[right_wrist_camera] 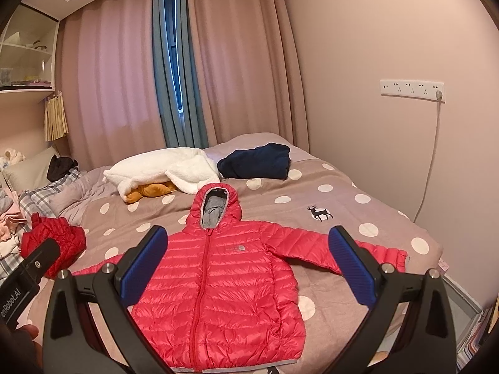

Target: Fold large clothes

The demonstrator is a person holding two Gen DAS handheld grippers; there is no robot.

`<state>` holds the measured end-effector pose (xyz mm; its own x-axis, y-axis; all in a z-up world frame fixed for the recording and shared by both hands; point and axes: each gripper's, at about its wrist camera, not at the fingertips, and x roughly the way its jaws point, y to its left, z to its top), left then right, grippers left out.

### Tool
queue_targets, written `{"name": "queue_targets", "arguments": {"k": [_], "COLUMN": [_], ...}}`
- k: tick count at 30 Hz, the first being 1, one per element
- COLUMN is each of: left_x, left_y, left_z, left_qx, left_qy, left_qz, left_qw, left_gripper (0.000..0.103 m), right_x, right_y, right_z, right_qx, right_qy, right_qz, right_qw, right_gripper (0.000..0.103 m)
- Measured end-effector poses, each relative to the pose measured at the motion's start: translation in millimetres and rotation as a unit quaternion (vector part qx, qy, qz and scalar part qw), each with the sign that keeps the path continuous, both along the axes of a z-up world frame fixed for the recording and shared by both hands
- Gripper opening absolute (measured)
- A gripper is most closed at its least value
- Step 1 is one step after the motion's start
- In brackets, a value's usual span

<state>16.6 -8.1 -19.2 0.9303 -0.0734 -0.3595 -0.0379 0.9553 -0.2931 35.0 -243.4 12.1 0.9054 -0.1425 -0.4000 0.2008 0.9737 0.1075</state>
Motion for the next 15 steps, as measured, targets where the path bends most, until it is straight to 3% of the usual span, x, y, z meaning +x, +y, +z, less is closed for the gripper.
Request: {"name": "queue_targets", "arguments": {"k": [8,15], "left_x": [1.3,-5.0], "left_y": [1.0,-1.2], "left_z": [0.5,-2.0], "left_qx": [0.000,0.006], "left_qy": [0.008,-0.017], "left_qz": [0.008,0.031], "left_qw": [0.9999,0.9994], "left_gripper": [0.103,0.103], "right_x": [1.2,-3.8], "right_y": [1.9,-3.4], "right_z": [-2.2,-7.9], "right_qx": [-0.003,0.010], "right_qy": [0.007,0.003], "right_qz": [-0.004,-0.013], "right_qw": [1.000,1.000], "right_gripper": [0.103,0.103]}}
